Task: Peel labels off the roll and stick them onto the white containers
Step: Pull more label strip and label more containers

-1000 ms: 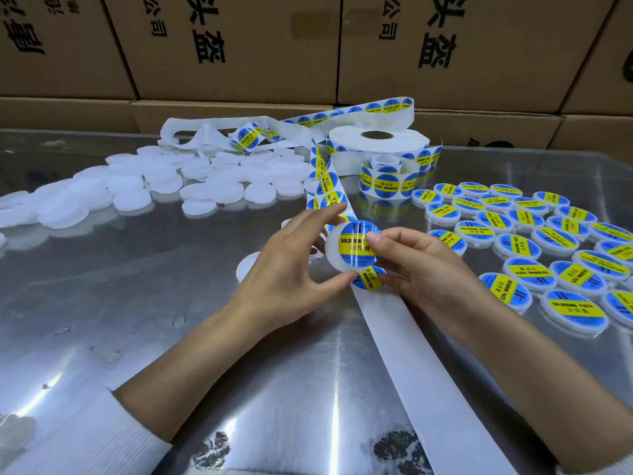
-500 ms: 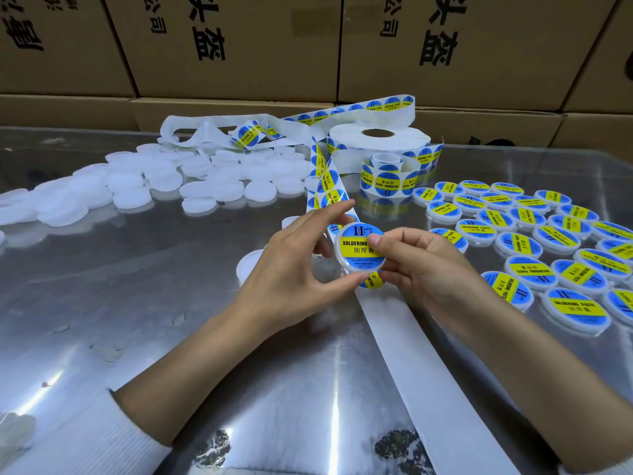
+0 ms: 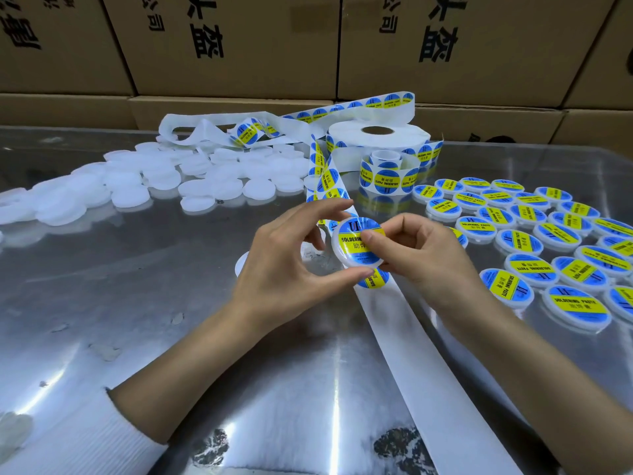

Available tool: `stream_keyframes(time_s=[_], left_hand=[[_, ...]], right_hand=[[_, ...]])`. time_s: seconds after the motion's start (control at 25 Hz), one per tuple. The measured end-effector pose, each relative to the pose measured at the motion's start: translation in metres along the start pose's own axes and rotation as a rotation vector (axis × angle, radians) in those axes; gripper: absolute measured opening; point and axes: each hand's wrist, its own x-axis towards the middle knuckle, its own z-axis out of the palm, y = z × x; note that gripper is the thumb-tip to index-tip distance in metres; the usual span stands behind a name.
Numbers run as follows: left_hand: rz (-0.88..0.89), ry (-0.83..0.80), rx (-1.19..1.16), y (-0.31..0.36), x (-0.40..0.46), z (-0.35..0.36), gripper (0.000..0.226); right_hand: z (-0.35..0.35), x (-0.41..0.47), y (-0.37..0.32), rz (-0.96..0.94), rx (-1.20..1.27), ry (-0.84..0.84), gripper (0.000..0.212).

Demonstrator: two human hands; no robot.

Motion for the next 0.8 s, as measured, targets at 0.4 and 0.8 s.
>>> stream_keyframes(time_s=[0.4,0.8], left_hand=[[-0.062,0.062,-0.080,0.007,0.001,-0.001,0.053],[0.044,0.034,-0.051,0.010,-0.002,0.004,0.059]], right_hand=[[0.001,-0.005,0.000,-0.284,-0.115,0.084,0.017],[0.006,-0.007,-0.005,-0.041,0.009,-0.101,0.047]])
